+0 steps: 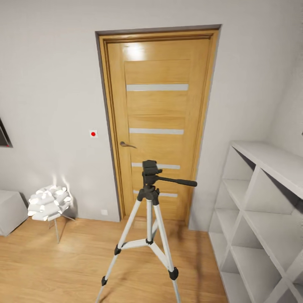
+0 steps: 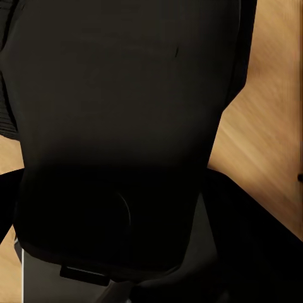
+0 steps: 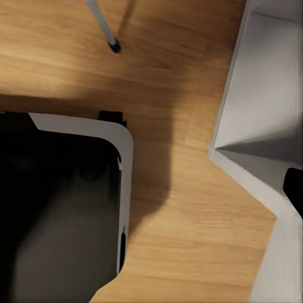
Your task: Attach the digital camera to the camera tripod in the bedroom.
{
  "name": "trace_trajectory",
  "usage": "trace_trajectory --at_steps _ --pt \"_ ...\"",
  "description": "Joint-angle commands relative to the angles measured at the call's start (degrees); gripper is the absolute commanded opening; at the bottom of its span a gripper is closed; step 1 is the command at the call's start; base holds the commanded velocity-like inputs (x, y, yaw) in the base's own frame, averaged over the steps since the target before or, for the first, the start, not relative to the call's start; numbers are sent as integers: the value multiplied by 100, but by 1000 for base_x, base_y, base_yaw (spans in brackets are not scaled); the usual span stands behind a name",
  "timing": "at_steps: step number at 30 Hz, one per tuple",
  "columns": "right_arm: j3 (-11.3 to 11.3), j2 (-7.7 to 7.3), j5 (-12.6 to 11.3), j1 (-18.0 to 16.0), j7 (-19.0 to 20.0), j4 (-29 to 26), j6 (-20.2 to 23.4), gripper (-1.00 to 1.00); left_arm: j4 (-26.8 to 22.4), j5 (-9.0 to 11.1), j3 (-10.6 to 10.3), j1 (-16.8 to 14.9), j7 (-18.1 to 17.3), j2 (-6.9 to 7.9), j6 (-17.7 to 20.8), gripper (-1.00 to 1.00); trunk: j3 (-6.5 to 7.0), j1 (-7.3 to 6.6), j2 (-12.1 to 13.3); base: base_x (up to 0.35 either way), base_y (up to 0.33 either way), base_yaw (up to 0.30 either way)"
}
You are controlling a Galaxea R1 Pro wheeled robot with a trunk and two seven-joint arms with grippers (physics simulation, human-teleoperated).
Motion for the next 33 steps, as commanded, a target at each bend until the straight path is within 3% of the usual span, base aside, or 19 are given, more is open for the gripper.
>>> trace_trajectory --at_steps 1,8,22,33 --pt "-48 0 31 -2 14 9 -20 100 -1 38 -50 -1 8 1 -3 -100 -2 2 -4 0 -97 0" --pt "-48 -11 31 -2 13 9 -20 100 -1 39 -50 -1 8 2 -3 -100 -2 2 -4 0 -41 84" --pt "-48 -11 31 -2 13 9 -19 100 -1 38 -50 -1 8 2 -4 -100 -2 2 -4 0 -4 242" --pt "-48 -23 46 -2 23 9 -20 100 -1 39 -50 -1 8 2 -4 -100 -2 2 -4 0 0 52"
